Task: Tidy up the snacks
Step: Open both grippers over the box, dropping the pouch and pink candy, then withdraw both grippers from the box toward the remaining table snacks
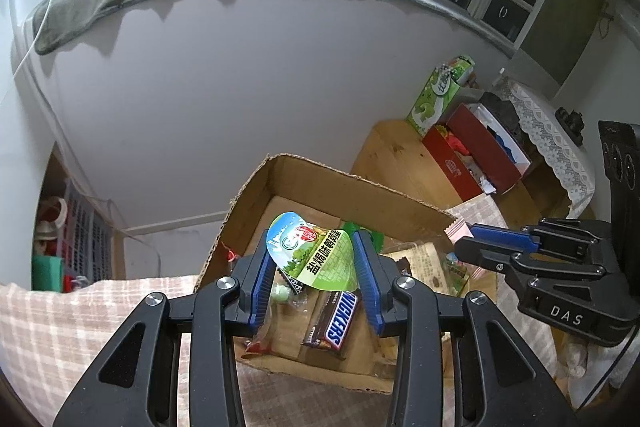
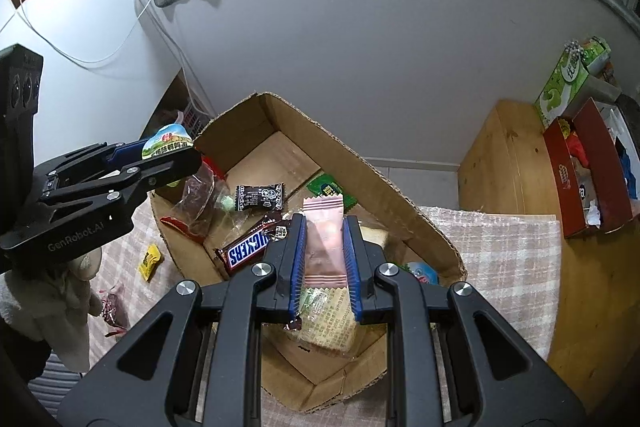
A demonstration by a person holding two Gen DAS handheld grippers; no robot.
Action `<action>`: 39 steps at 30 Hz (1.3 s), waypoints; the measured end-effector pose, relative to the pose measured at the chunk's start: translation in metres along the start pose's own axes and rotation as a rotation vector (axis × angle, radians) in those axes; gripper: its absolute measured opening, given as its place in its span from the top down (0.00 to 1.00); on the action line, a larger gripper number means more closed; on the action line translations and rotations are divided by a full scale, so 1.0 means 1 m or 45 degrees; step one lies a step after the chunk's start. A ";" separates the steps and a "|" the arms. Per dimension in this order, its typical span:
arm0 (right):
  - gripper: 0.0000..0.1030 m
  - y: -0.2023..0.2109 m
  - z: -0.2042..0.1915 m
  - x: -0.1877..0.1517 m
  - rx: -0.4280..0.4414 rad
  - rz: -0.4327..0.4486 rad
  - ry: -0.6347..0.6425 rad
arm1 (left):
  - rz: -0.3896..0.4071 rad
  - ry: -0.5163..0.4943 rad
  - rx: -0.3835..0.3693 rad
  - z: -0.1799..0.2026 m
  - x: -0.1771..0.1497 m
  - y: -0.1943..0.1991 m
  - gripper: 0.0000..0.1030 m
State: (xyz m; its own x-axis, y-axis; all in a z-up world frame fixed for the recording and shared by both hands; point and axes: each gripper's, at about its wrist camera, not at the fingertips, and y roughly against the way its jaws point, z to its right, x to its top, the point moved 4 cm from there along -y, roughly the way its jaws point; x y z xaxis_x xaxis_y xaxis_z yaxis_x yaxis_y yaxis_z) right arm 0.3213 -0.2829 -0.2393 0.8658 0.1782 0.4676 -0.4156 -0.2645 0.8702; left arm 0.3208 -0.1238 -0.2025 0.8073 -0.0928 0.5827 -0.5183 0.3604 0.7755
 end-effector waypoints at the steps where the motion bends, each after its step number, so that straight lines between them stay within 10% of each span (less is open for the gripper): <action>1: 0.81 0.000 -0.001 0.000 -0.006 0.002 0.002 | -0.001 -0.001 0.002 0.000 0.001 -0.001 0.64; 6: 0.80 -0.002 -0.002 0.001 -0.018 -0.007 0.009 | -0.012 -0.022 0.016 0.001 0.002 -0.002 0.61; 10: 0.40 0.000 0.000 0.001 -0.048 0.013 0.011 | 0.000 -0.011 0.022 0.000 0.003 -0.001 0.48; 12: 0.35 0.003 0.000 0.001 -0.047 0.027 0.006 | 0.004 -0.009 0.028 0.000 0.004 -0.001 0.46; 39: 0.25 0.040 -0.032 -0.027 -0.001 0.036 0.054 | 0.120 0.072 0.103 -0.061 -0.020 0.098 0.45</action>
State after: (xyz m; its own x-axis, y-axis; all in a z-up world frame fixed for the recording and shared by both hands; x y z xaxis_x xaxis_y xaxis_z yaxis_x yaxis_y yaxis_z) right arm 0.2722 -0.2676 -0.2116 0.8413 0.2104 0.4980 -0.4399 -0.2693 0.8567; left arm 0.2708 -0.0302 -0.1529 0.7676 -0.0085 0.6409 -0.6118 0.2886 0.7365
